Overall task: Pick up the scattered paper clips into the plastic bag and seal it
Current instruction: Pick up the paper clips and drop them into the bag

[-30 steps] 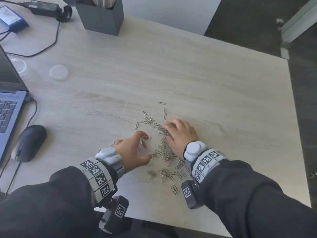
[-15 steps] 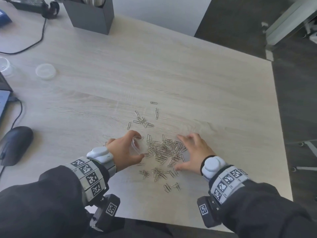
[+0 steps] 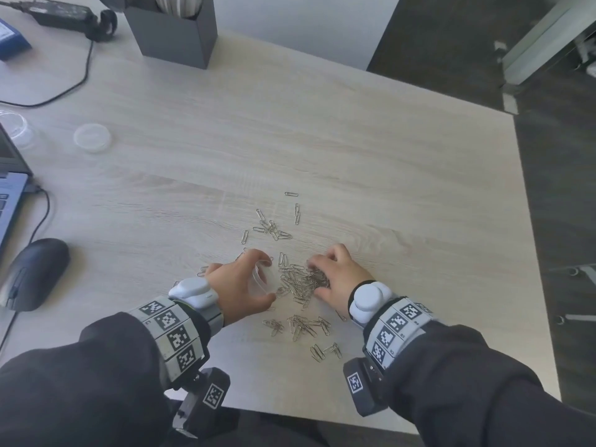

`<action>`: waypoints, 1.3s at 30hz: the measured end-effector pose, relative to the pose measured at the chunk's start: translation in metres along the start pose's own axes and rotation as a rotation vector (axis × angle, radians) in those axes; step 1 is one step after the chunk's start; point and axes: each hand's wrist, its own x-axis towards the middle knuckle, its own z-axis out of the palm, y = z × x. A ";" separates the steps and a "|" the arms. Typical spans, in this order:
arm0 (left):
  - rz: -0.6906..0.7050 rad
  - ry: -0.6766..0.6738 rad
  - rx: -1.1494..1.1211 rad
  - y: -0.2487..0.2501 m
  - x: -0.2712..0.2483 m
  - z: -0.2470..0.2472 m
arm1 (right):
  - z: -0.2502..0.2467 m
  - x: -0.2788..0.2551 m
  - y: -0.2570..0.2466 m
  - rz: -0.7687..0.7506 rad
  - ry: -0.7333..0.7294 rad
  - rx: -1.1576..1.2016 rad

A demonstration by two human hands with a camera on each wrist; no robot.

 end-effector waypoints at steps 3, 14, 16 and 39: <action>0.021 -0.002 0.015 0.002 -0.001 0.000 | 0.003 -0.001 0.003 -0.016 0.029 0.007; -0.008 0.014 0.064 0.010 -0.003 0.004 | -0.004 -0.015 0.005 0.081 0.082 0.147; -0.009 0.017 0.065 0.012 -0.002 0.004 | -0.006 -0.018 0.006 0.114 0.115 0.211; 0.006 0.054 -0.052 0.024 -0.011 0.005 | -0.009 -0.017 -0.089 0.053 0.067 0.933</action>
